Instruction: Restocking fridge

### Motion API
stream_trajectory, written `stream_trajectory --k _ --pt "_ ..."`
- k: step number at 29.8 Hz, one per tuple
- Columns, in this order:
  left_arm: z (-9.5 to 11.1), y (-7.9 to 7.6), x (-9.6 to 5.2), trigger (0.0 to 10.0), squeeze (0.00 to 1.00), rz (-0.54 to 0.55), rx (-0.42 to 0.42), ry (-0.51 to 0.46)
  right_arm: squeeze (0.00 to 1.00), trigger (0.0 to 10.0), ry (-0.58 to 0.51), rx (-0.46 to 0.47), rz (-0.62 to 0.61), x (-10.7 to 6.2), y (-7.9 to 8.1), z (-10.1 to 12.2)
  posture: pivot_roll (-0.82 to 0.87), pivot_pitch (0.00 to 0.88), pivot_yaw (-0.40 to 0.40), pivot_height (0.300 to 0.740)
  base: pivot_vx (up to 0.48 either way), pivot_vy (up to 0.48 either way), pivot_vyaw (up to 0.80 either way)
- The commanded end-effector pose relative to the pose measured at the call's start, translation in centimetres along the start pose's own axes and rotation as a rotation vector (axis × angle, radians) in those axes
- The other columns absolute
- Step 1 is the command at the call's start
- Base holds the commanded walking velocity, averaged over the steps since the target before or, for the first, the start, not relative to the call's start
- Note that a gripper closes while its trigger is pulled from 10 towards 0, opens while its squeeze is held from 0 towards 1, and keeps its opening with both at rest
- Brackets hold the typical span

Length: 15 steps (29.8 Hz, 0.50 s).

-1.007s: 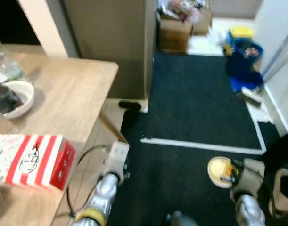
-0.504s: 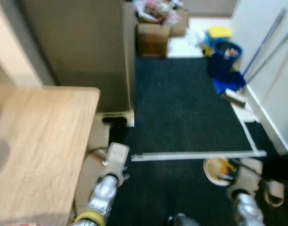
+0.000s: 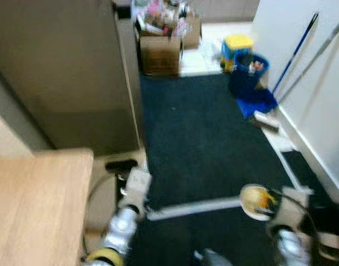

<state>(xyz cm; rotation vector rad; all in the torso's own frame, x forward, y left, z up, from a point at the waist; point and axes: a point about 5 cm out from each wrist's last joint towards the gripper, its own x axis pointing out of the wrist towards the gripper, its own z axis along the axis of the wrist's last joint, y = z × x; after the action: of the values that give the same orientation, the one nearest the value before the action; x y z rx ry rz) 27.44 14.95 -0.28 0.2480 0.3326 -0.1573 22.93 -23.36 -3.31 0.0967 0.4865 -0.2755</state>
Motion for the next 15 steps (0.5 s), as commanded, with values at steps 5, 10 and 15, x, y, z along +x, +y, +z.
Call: stream_trajectory --k 5,10,15 --pt "-0.81 -0.14 -0.39 10.0 0.00 -0.010 0.009 0.026 0.00 10.0 0.012 0.010 -0.009 -0.23 -0.02 -0.50 -0.02 0.079 -0.034 0.740 0.458 0.000 0.00" --pt "-0.77 -0.12 -0.36 10.0 0.00 -0.012 0.013 0.024 0.00 10.0 0.013 0.009 -0.009 -0.22 -0.03 -0.50 -0.02 0.075 -0.034 0.740 0.458 0.000 0.00" --pt "-0.75 -0.10 -0.34 10.0 0.00 -0.013 0.015 0.023 0.00 10.0 0.014 0.007 -0.009 -0.19 -0.02 -0.48 -0.02 0.074 -0.033 0.740 0.458 0.000 0.00"
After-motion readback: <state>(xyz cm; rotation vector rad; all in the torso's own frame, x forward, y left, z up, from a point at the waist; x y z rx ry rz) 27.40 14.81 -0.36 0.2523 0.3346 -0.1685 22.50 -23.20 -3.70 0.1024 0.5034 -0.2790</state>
